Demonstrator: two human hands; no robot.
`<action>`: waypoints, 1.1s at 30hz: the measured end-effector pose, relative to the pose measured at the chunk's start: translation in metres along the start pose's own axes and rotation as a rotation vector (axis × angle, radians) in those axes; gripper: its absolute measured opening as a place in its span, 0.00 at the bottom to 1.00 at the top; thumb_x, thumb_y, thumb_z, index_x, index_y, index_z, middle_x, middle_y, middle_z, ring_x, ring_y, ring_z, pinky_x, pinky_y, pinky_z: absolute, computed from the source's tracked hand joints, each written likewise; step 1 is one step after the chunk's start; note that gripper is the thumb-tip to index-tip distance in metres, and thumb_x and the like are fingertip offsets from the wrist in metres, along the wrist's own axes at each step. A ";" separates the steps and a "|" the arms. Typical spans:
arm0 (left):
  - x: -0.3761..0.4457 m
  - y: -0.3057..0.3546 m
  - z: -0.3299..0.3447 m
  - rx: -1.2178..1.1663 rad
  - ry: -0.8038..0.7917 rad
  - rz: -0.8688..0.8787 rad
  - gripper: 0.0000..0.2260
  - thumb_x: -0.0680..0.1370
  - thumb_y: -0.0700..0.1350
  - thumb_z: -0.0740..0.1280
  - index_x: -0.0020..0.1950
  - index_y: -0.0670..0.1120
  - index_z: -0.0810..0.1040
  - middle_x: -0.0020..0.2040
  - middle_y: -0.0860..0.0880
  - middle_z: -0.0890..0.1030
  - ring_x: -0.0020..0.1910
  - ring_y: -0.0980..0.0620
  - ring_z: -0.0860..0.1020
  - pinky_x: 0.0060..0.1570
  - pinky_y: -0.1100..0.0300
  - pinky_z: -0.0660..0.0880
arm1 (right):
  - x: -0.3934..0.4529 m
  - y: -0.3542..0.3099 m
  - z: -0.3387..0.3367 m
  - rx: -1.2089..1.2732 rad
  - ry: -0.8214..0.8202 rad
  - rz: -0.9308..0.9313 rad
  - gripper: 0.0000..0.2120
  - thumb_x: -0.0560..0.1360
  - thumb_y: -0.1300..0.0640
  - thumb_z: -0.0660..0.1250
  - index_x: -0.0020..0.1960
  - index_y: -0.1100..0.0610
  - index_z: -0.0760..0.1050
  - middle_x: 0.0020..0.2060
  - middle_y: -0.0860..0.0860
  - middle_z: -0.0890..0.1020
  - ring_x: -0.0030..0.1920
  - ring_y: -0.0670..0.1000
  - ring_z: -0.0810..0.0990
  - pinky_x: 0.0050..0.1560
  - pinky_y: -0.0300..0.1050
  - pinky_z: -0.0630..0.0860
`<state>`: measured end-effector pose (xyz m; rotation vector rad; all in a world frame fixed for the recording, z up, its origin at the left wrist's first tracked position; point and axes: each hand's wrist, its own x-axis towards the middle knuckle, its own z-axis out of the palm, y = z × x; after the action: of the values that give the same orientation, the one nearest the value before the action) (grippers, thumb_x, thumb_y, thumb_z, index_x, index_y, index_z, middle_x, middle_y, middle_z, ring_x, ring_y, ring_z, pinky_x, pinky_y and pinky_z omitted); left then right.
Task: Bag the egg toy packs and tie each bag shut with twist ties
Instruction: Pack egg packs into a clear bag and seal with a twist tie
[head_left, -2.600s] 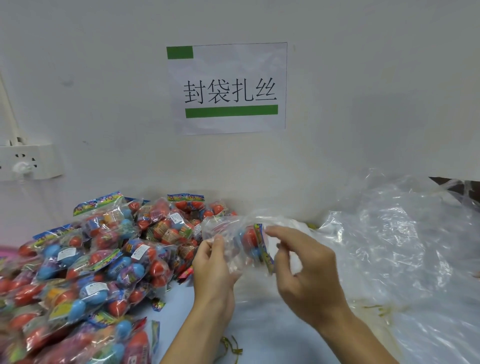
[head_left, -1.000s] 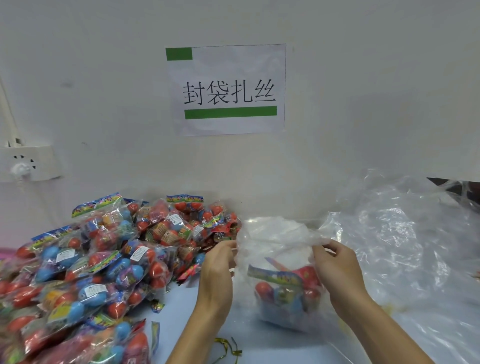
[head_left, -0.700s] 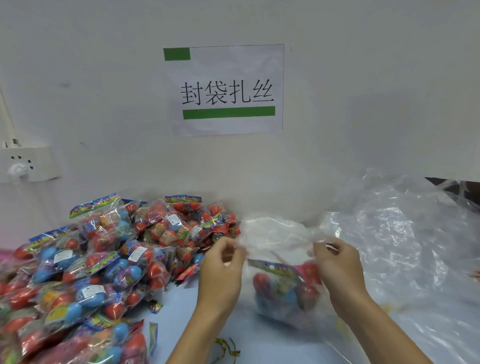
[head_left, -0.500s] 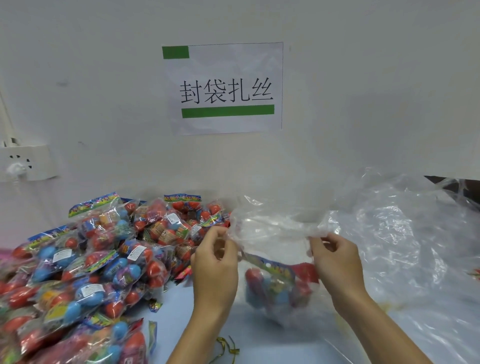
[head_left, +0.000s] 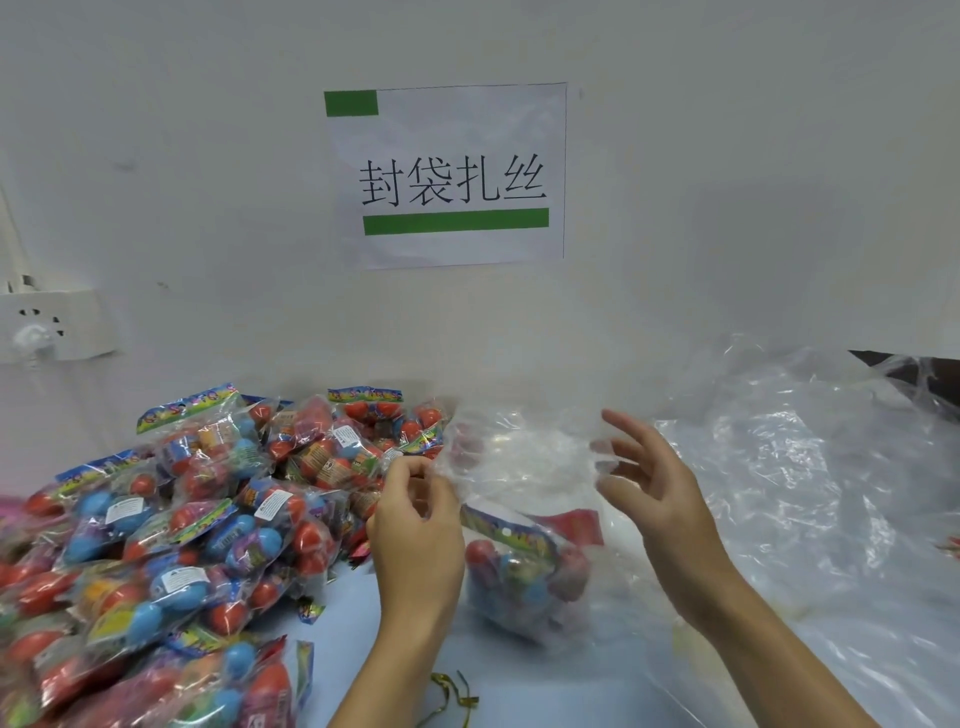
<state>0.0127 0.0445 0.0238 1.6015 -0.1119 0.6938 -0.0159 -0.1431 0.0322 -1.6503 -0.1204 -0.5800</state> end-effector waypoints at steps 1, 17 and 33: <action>0.000 -0.001 0.001 -0.008 -0.018 -0.001 0.07 0.81 0.40 0.65 0.43 0.48 0.75 0.37 0.47 0.79 0.33 0.57 0.74 0.32 0.67 0.71 | 0.000 0.000 0.001 -0.009 -0.006 -0.010 0.20 0.73 0.50 0.73 0.63 0.40 0.76 0.52 0.40 0.81 0.52 0.39 0.81 0.45 0.32 0.78; 0.001 -0.005 0.001 0.004 -0.108 0.005 0.08 0.80 0.40 0.67 0.46 0.51 0.80 0.36 0.53 0.82 0.38 0.54 0.79 0.37 0.64 0.76 | 0.014 0.001 -0.007 0.248 0.595 0.039 0.06 0.82 0.56 0.65 0.46 0.53 0.77 0.30 0.44 0.83 0.30 0.42 0.81 0.39 0.42 0.75; 0.004 0.003 -0.006 -0.187 -0.026 0.001 0.09 0.79 0.43 0.69 0.39 0.52 0.81 0.36 0.52 0.82 0.37 0.56 0.78 0.42 0.59 0.74 | 0.002 0.011 0.008 -0.105 -0.143 0.282 0.16 0.74 0.54 0.76 0.60 0.54 0.78 0.43 0.50 0.87 0.43 0.48 0.86 0.50 0.43 0.79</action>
<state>0.0123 0.0514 0.0289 1.4315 -0.1914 0.6442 -0.0077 -0.1374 0.0230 -1.7726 0.0397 -0.2575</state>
